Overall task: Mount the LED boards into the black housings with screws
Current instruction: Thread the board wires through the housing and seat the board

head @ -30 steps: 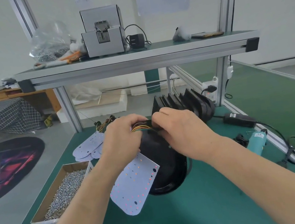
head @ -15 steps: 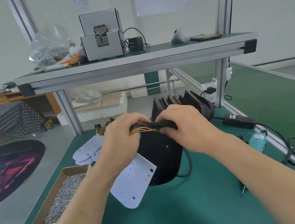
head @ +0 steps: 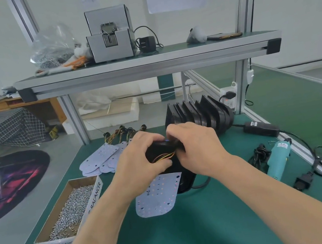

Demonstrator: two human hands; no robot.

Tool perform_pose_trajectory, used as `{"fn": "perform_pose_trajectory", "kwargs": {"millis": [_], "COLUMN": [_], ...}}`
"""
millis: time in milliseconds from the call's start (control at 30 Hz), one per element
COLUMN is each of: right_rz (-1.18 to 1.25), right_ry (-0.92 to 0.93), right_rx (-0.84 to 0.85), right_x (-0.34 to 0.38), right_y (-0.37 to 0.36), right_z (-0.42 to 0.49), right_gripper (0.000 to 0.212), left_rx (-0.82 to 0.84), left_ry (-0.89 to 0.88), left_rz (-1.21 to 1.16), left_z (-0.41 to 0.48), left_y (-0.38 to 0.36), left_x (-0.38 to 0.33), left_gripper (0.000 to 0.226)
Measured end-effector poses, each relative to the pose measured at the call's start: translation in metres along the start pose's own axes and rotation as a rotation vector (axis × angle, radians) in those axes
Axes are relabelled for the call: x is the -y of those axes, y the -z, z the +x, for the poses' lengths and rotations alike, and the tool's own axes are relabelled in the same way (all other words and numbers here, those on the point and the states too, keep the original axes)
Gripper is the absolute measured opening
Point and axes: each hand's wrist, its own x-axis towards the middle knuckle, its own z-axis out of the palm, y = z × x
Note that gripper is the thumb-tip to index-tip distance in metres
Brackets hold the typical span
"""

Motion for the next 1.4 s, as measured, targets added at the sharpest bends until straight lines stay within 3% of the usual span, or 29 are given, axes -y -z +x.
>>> {"fn": "perform_pose_trajectory", "kwargs": {"millis": [133,233,400,567,733,833,900,967,1133,1400], "right_rz": [-0.011,0.112,0.296,0.419,0.645,1.024,1.385,1.574,1.531,1.474], "right_ry": [-0.04,-0.079,-0.075,-0.198,-0.416,-0.506,-0.534,-0.576,-0.632,-0.657], "right_rx": [0.138,0.223,0.334,0.316,0.296,0.431,0.486,0.468,0.376,0.408], "right_x": [0.0,-0.003,-0.003,-0.012,-0.019,-0.026,-0.032,-0.036,-0.028,-0.024], "right_y": [-0.004,-0.003,-0.001,-0.004,-0.003,0.005,0.013,0.015,-0.002,-0.004], "right_z": [0.003,0.002,0.005,0.01,0.009,0.01,0.01,0.008,0.011,0.017], "right_gripper": [0.032,0.032,0.039,0.027,0.019,0.02,0.03,0.043,0.079,0.085], "left_rx": [0.178,0.373,0.299,0.118,0.196,0.134,0.086,0.063,0.047,0.054], "left_ry": [0.108,0.126,0.057,0.007,0.062,0.098,0.11,0.128,0.108,0.132], "left_rz": [-0.208,-0.207,-0.447,-0.521,-0.515,-0.46,-0.52,-0.593,-0.644,-0.635], "left_z": [-0.006,-0.012,-0.026,-0.027,-0.025,-0.021,-0.02,-0.019,-0.017,-0.019], "left_y": [0.01,0.016,0.001,-0.009,-0.008,-0.01,-0.007,-0.003,-0.01,-0.005], "left_x": [0.014,0.028,0.037,0.039,0.042,0.039,0.038,0.035,0.021,0.014], "left_gripper": [0.057,0.074,0.092,0.054,0.028,0.003,0.008,0.013,0.025,0.027]}}
